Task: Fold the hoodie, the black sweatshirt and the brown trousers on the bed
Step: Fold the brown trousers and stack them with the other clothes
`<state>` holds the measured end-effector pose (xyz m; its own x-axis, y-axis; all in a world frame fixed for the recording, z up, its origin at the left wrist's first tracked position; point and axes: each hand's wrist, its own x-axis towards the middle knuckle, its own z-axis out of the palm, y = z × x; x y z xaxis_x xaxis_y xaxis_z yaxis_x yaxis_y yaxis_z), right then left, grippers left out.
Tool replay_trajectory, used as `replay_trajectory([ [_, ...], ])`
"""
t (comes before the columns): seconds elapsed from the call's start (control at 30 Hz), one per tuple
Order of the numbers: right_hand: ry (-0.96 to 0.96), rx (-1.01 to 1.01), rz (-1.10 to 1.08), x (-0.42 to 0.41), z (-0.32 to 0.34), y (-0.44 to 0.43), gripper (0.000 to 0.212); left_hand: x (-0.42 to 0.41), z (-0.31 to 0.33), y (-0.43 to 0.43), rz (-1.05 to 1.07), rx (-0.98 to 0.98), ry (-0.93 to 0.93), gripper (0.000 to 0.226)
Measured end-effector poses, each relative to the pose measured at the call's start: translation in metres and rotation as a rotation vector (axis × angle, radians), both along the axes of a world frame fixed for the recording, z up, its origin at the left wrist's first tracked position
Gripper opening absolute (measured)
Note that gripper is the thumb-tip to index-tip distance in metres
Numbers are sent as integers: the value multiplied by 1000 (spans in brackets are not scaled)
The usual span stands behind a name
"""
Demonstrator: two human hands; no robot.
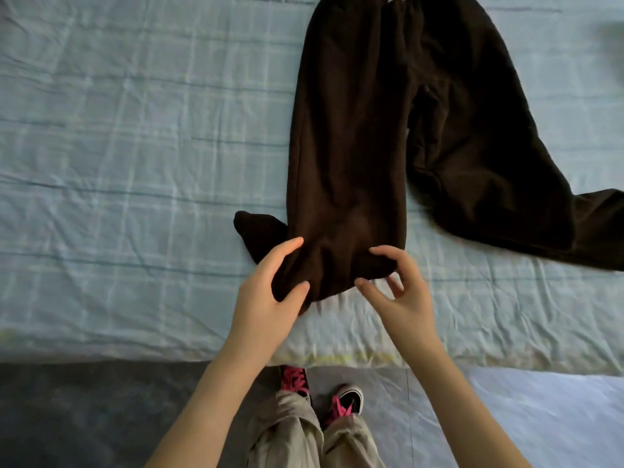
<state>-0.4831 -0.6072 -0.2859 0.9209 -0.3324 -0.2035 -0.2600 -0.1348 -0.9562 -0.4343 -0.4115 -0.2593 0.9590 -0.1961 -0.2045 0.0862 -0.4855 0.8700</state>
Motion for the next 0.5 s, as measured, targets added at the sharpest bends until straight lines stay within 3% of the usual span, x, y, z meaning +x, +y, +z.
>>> replay_trajectory([
  [0.13, -67, 77, -6, 4, 42, -14, 34, 11, 34, 7, 74, -182, 69, 44],
  [0.27, 87, -101, 48, 2, 55, -18, 33, 15, 31, 16, 56, -151, 172, 42],
  [0.33, 233, -263, 106, -3, 42, -17, 37, 9, 12, 19, 13, 19, 241, 46],
  [0.4, 414, -502, 253, -12, 25, -15, 53, -6, -12, 21, -82, 345, 244, 55],
  [0.47, 509, -811, 343, -20, 5, -11, 64, -20, -31, 19, -156, 681, 83, 63],
  [0.5, 455, -925, 341, -22, -4, -7, 65, -24, -38, 15, -172, 741, -41, 64],
])
